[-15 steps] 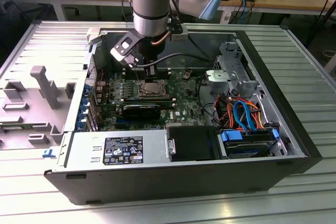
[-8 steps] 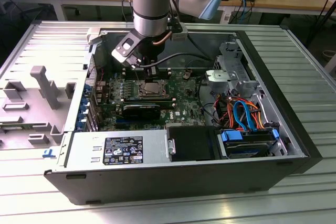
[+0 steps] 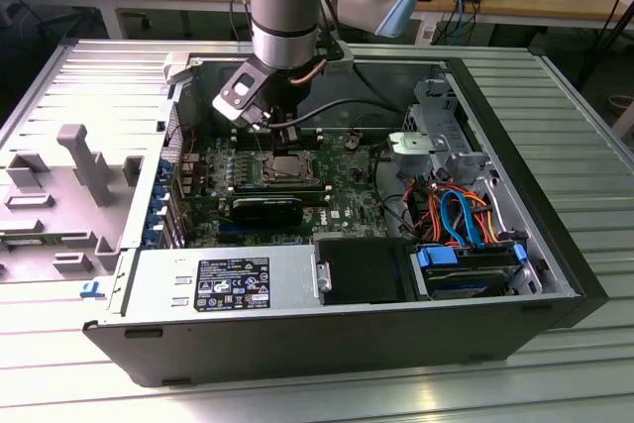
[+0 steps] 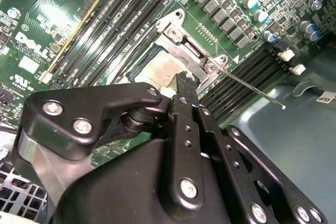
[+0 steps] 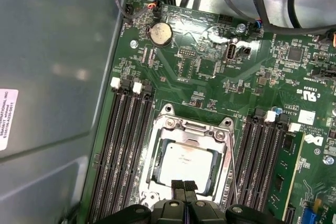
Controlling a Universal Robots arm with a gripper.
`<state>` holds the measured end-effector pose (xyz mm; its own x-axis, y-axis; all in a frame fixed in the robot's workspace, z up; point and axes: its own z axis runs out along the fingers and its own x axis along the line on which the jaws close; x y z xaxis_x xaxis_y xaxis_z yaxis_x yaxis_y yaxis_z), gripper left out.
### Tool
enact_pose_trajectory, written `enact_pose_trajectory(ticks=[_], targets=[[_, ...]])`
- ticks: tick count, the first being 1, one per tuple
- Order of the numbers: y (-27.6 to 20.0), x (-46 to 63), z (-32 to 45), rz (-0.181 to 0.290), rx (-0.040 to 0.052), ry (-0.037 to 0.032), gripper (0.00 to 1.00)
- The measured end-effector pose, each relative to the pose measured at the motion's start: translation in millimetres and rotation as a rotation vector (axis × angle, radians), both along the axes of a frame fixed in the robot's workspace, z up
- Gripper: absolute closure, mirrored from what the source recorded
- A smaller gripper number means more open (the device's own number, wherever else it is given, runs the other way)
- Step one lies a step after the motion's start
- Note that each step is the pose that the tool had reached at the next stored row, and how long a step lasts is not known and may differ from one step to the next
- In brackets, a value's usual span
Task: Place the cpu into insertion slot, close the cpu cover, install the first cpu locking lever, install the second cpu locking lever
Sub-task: 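Install the first cpu locking lever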
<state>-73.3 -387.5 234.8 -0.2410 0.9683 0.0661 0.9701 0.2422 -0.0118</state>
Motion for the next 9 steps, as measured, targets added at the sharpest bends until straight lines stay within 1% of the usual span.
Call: enact_pose_trajectory(ticks=[6,9], targets=[[0.0,0.0,0.0,0.023,-0.0001,0.0,0.89],[0.0,0.0,0.0,0.043,0.0,0.0,0.89]])
